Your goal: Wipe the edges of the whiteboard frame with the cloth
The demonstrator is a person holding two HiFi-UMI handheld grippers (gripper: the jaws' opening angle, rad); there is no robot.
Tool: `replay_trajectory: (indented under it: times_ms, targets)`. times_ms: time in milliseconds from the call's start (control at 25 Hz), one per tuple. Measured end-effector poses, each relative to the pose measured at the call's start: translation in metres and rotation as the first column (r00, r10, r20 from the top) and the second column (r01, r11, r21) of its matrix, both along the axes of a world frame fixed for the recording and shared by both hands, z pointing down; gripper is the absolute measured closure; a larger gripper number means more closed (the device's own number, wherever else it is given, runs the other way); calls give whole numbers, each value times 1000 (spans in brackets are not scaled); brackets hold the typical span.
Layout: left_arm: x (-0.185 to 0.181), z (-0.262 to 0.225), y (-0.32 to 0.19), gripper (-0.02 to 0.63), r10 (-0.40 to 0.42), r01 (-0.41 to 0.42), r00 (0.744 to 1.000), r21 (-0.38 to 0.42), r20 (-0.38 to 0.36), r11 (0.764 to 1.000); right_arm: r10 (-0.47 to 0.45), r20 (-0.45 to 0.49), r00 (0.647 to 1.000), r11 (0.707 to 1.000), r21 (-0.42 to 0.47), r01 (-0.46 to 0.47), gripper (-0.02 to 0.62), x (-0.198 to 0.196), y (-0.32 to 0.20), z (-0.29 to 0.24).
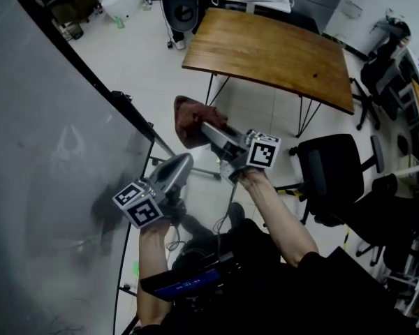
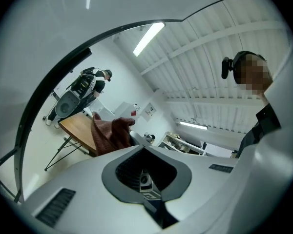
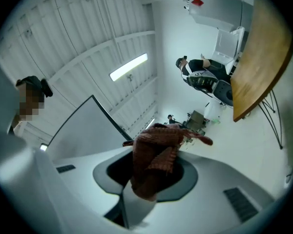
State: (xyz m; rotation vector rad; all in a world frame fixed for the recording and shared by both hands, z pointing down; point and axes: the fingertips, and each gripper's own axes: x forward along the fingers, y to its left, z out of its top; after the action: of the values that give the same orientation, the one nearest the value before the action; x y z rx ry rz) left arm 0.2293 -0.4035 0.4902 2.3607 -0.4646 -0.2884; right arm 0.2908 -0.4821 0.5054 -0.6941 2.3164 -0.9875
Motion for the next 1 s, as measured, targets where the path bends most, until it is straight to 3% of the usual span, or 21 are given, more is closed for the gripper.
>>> replay_trajectory:
  times_ms: [160,600,1000]
  targets:
    - [29,-22,5,614,-15,16,1000,25,-27,1000,-2,61,998,999,34,0,468,40,9,-27]
    - [87,-64,34,614,-54,59,997,75,-62,995,-80,136,987,991,116,65,468,95,49,-66]
    - [86,-106,44,614,-23,31,998,155,-51,987,-114,149,982,974,214,80,468,99,75,-109]
